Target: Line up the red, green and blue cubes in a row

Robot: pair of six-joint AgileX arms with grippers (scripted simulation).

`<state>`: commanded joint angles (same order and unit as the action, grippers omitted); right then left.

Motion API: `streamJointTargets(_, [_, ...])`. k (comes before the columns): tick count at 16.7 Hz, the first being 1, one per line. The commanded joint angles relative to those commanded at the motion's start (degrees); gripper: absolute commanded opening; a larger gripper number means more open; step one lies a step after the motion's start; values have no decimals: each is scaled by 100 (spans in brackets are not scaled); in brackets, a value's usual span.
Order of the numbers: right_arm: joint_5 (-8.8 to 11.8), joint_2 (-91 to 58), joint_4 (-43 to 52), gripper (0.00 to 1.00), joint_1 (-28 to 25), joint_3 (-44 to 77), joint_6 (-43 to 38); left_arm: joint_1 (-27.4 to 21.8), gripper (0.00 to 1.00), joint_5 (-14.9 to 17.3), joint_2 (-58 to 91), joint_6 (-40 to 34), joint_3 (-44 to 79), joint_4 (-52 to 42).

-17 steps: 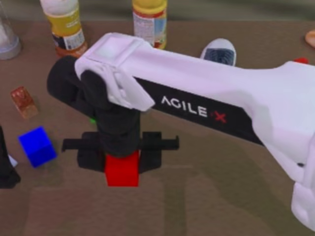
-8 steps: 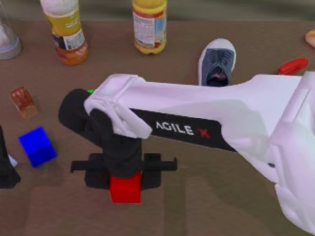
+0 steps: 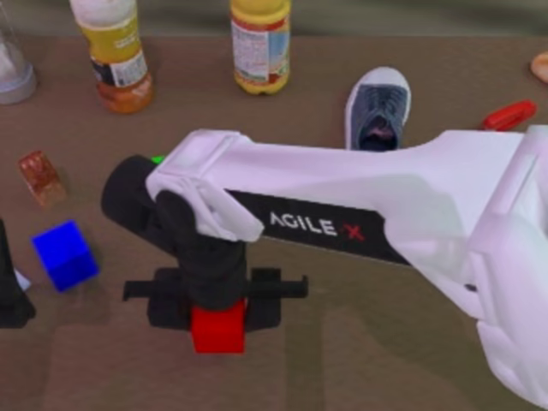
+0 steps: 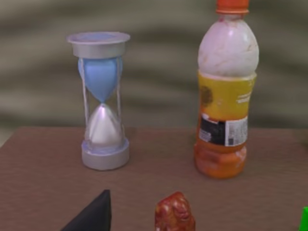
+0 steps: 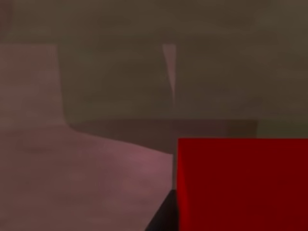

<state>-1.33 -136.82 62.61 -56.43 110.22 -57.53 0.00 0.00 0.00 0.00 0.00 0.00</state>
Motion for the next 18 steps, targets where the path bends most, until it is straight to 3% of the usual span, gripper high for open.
streamJointTargets(7, [0,0,0,98,0,0,0,0,100,0,0,0,0,0])
streamJointTargets(18, [0,6,100,100,-6,100,-2,0,100,0,0,0,0,0])
